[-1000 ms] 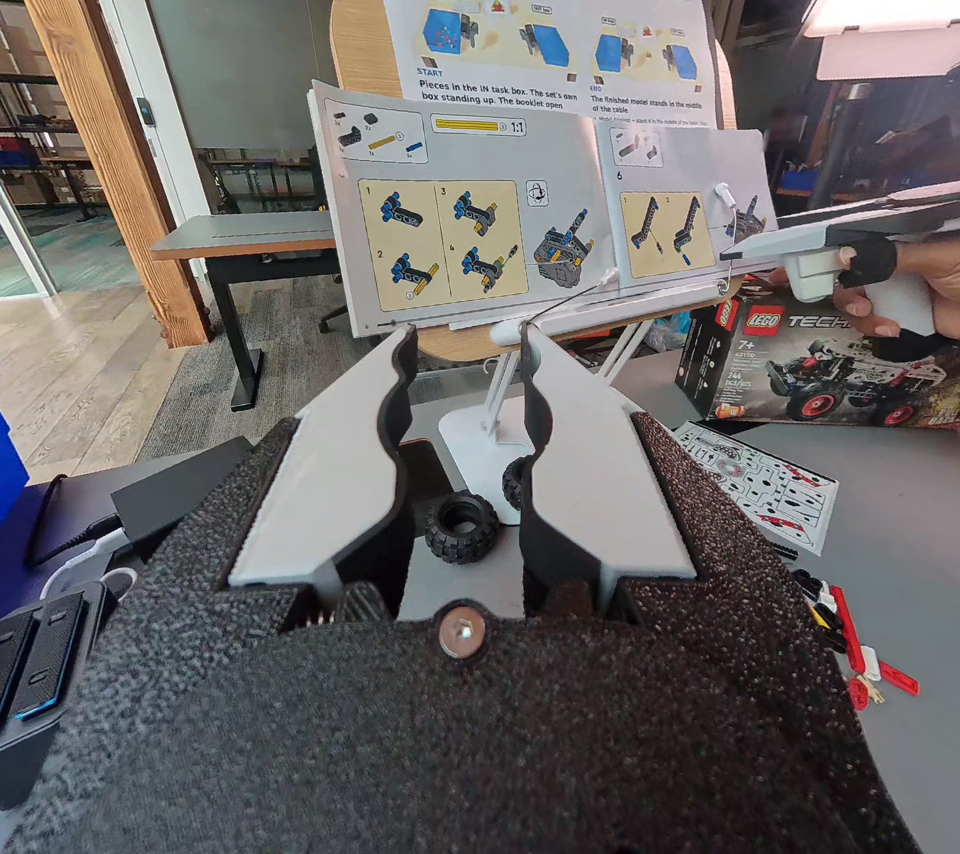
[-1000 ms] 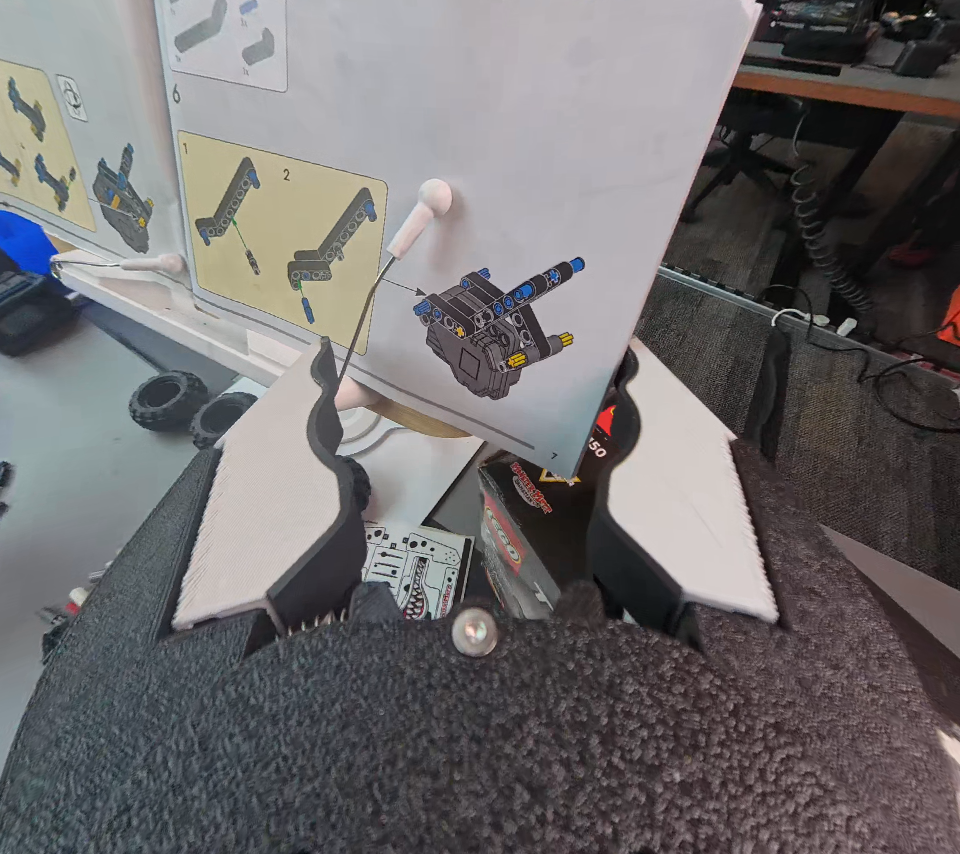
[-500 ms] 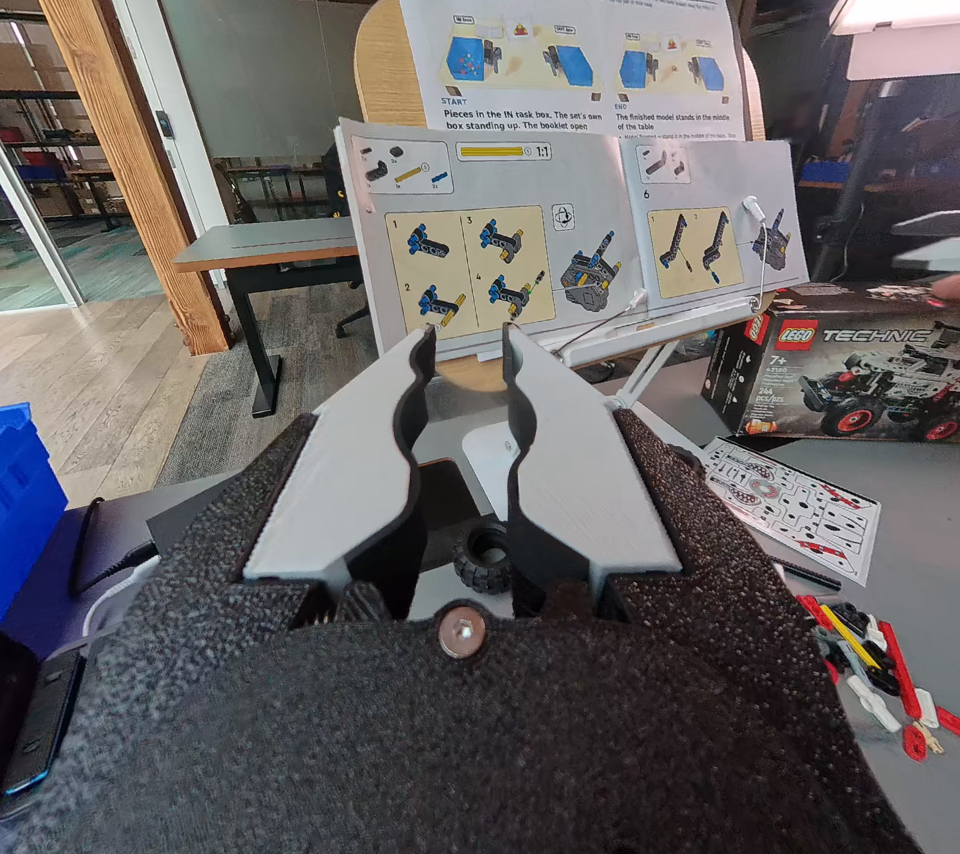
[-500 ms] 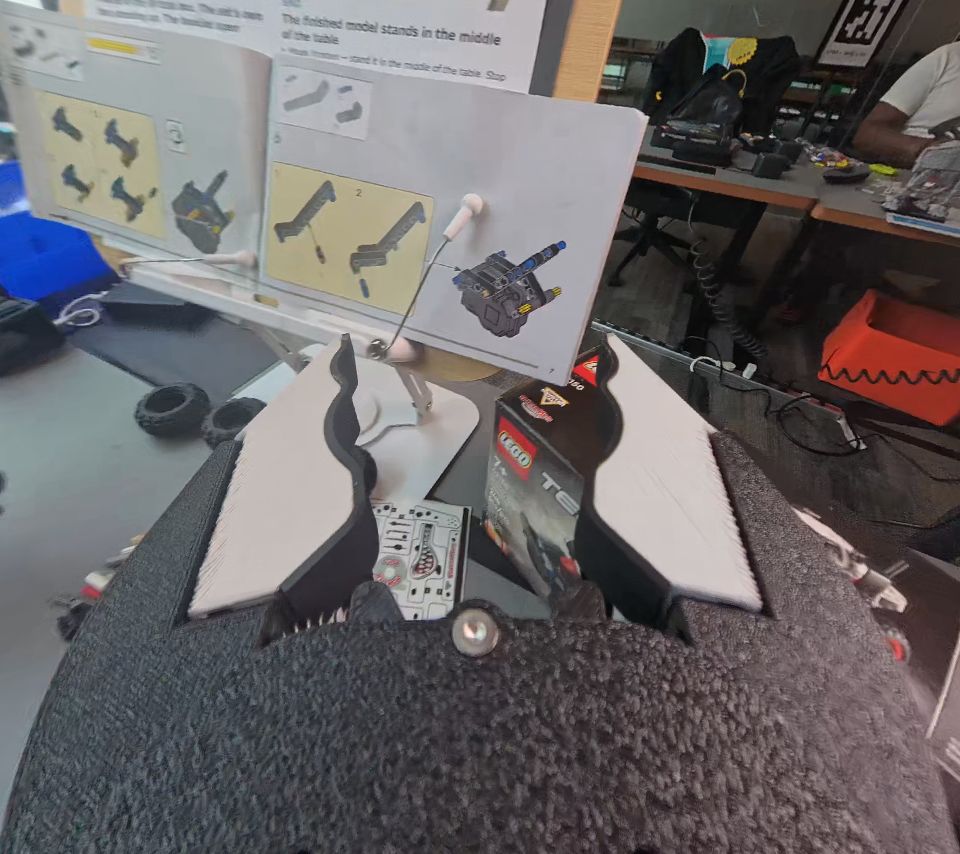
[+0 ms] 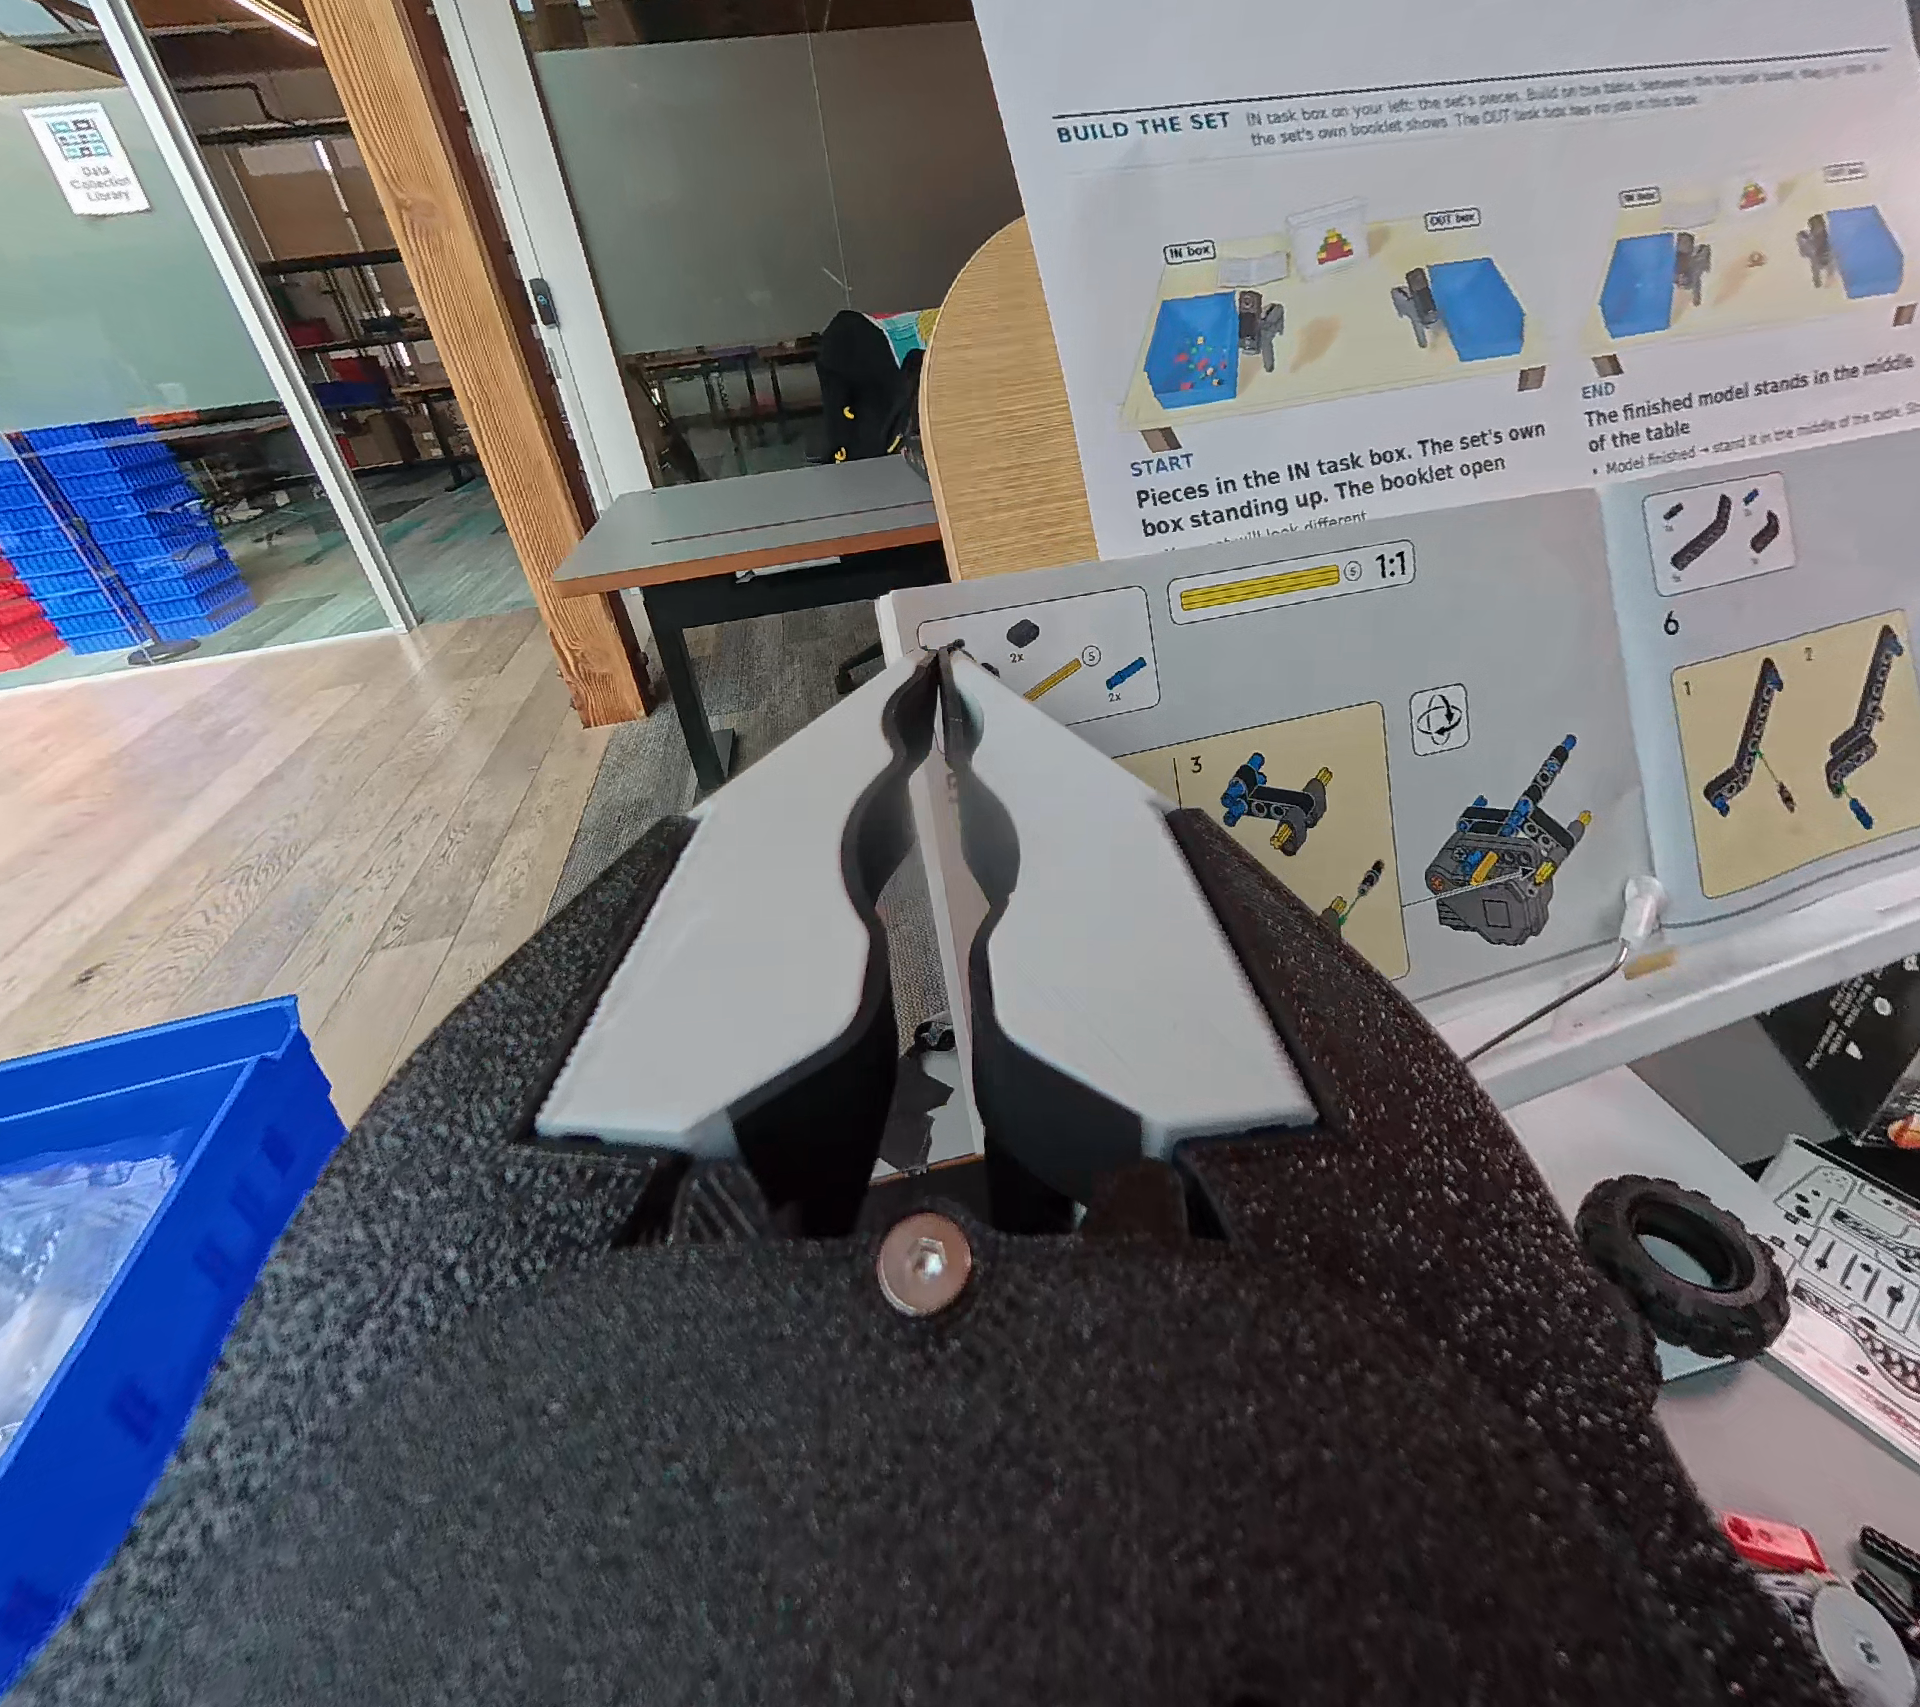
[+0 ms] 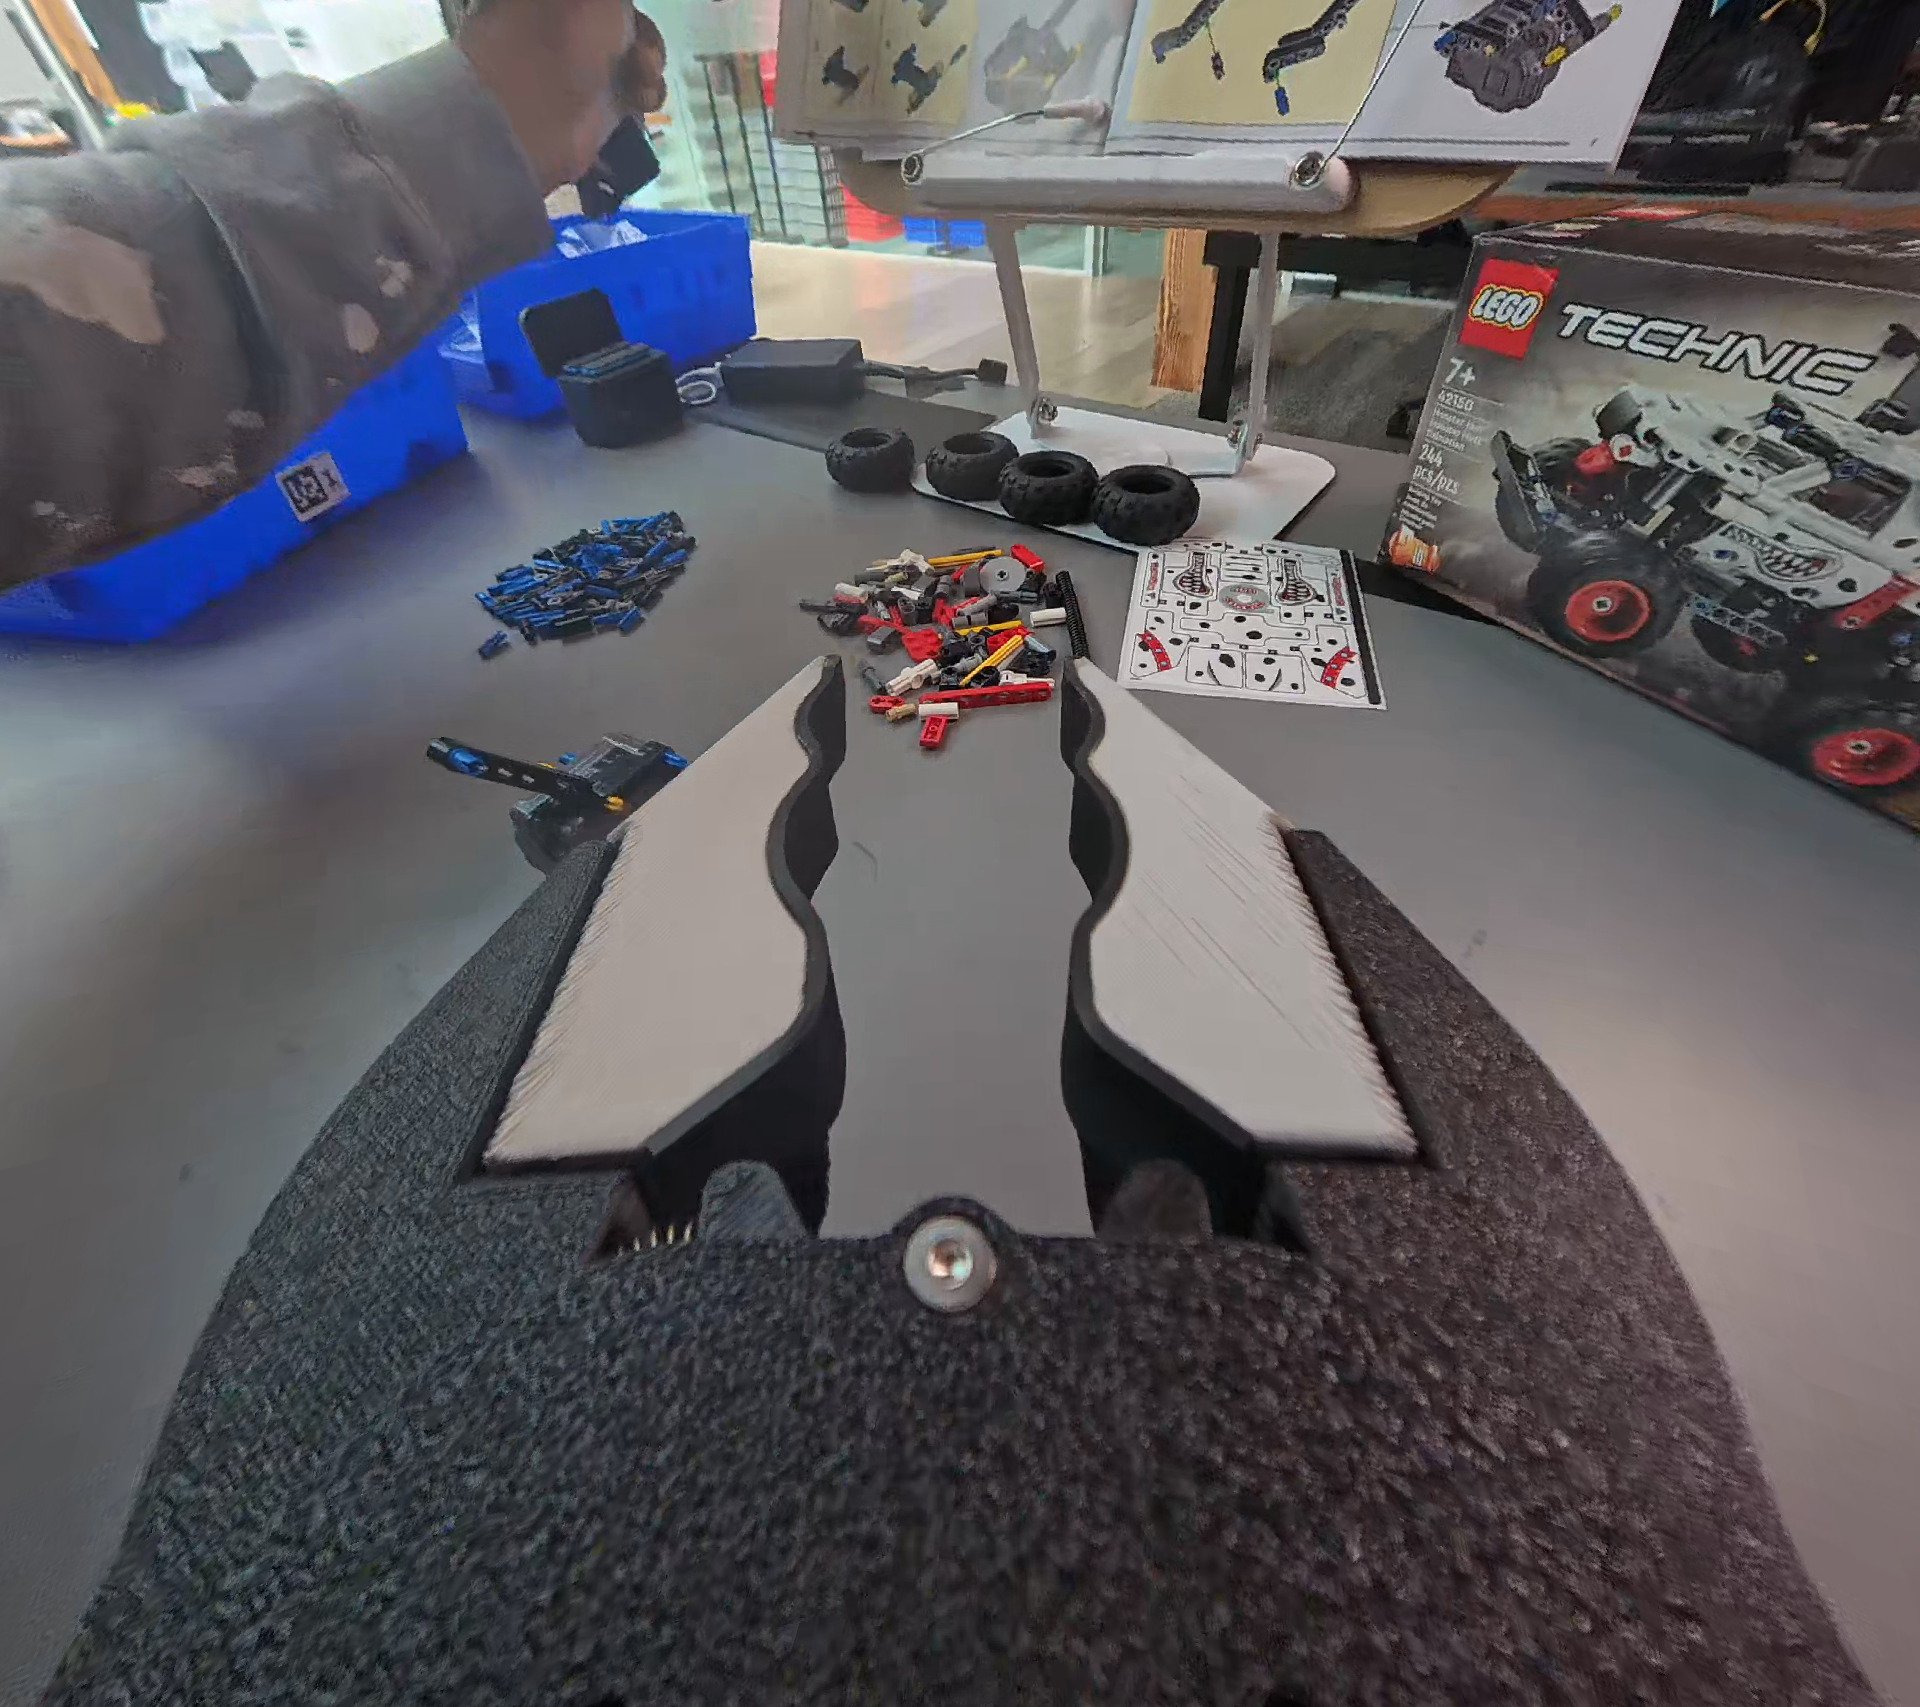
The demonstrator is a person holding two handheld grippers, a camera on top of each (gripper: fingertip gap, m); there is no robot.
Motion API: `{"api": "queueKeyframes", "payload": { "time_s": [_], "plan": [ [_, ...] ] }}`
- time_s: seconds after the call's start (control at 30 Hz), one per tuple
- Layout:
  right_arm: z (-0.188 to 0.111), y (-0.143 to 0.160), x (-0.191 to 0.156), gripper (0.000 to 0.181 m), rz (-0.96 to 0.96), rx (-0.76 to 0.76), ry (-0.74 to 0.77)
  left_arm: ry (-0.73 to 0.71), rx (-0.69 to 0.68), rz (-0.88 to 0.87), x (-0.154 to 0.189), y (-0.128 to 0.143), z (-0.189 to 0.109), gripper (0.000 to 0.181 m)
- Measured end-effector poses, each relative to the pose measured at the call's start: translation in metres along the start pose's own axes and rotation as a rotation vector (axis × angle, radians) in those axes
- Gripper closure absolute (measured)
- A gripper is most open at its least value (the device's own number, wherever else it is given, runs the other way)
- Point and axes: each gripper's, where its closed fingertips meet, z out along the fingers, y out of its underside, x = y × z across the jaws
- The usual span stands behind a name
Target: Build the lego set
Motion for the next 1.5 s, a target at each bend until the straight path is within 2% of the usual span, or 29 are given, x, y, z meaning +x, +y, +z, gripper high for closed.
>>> {"api": "queueKeyframes", "payload": {
  "time_s": [0.23, 0.67, 0.77, 0.83, 0.9, 0.97, 1.03, 1.13, 1.2, 1.33, 1.5],
  "plan": [
    [-0.002, -0.001, 0.010, 0.145, 0.031, 0.076, 0.010, -0.016, -0.021, 0.006, -0.001, 0.010, 0.000, 0.181],
    [0.007, 0.020, -0.004, 0.158, -0.009, 0.026, -0.001, 0.013, -0.017, 0.024, 0.009, 0.016, -0.006, 0.181],
    [0.008, 0.019, -0.010, 0.159, -0.018, 0.031, -0.015, 0.050, 0.013, -0.010, 0.017, 0.006, -0.022, 0.179],
    [0.009, 0.020, -0.013, 0.159, -0.027, 0.026, -0.022, 0.109, 0.032, -0.022, 0.029, -0.003, -0.045, 0.177],
    [0.009, 0.021, -0.016, 0.159, -0.025, 0.023, -0.030, 0.212, -0.019, -0.009, 0.047, -0.001, -0.074, 0.175],
    [0.009, 0.022, -0.018, 0.159, -0.023, 0.021, -0.039, 0.347, -0.156, 0.026, 0.065, 0.019, -0.108, 0.172],
    [0.009, 0.022, -0.021, 0.160, -0.022, 0.021, -0.047, 0.432, -0.382, 0.076, 0.072, 0.063, -0.143, 0.164],
    [0.010, 0.022, -0.027, 0.161, -0.010, 0.016, -0.071, 0.344, -0.672, 0.123, 0.049, 0.142, -0.187, 0.168],
    [0.011, 0.024, -0.032, 0.161, -0.009, 0.009, -0.089, 0.274, -0.798, 0.063, 0.037, 0.187, -0.214, 0.169],
    [0.012, 0.025, -0.043, 0.163, -0.027, 0.003, -0.123, 0.144, -0.884, -0.027, 0.018, 0.239, -0.248, 0.170],
    [0.007, 0.022, -0.061, 0.166, -0.038, 0.036, -0.188, 0.134, -0.870, -0.162, 0.020, 0.251, -0.256, 0.165]
  ]
}}
